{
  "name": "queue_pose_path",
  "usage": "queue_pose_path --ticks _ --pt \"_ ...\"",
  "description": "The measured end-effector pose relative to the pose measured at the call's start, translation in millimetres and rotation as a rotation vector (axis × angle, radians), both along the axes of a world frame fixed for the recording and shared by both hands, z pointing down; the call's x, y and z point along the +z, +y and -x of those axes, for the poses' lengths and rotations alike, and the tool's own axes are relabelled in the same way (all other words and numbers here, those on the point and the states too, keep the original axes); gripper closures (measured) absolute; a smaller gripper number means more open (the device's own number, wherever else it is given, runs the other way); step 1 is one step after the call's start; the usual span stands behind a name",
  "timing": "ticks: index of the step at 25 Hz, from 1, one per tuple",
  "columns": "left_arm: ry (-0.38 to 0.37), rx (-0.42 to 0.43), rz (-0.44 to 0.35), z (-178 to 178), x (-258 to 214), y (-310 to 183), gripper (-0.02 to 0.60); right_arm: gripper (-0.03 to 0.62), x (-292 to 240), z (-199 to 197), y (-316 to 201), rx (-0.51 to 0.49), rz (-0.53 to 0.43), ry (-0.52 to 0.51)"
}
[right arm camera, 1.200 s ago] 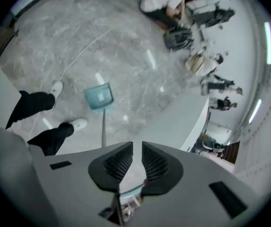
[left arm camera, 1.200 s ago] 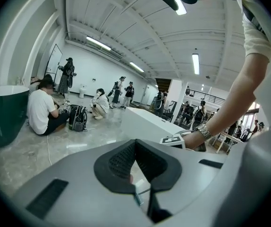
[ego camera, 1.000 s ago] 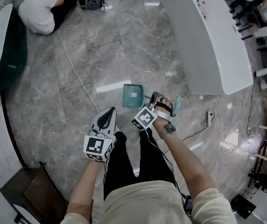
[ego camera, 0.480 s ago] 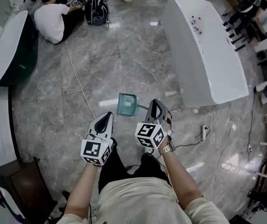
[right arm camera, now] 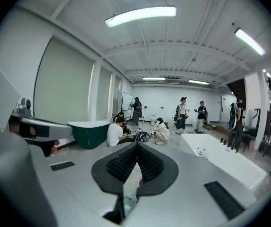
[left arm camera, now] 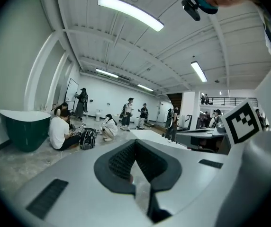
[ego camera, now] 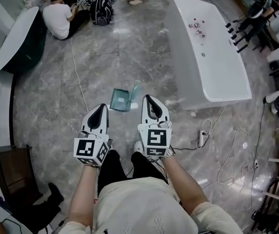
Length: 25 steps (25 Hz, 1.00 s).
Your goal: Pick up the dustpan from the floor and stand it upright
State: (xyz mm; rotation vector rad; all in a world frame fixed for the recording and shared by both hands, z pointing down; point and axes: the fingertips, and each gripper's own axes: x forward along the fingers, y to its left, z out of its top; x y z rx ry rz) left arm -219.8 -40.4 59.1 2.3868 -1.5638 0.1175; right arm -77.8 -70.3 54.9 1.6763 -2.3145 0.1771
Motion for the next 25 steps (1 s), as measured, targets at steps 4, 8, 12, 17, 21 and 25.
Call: queue_pose_path --ticks 4,8,12,17,21,25 --pt "-0.007 -0.011 0.007 9.7 -9.7 46.6 0.572 0.577 -11.8 1.3 39.4 0.006 0.002 -0.094" --pt "0.017 -0.040 0.015 22.3 -2.2 81.5 0.572 0.577 -12.5 8.5 75.7 0.003 0.012 -0.108" --pt "0.015 -0.057 -0.009 22.4 0.7 118.0 0.572 0.577 -3.0 8.4 114.4 -0.014 0.043 -0.130" --pt "0.010 -0.094 0.012 58.8 8.5 161.7 0.572 0.577 -8.3 42.9 154.7 -0.051 0.028 -0.107" --pt "-0.013 -0.115 -0.002 65.8 -0.1 179.5 0.572 0.577 -15.0 55.3 173.8 -0.067 0.024 -0.120" --pt "-0.026 -0.127 -0.030 56.1 -12.5 189.3 0.572 0.577 -22.9 52.8 182.6 -0.094 0.020 -0.118"
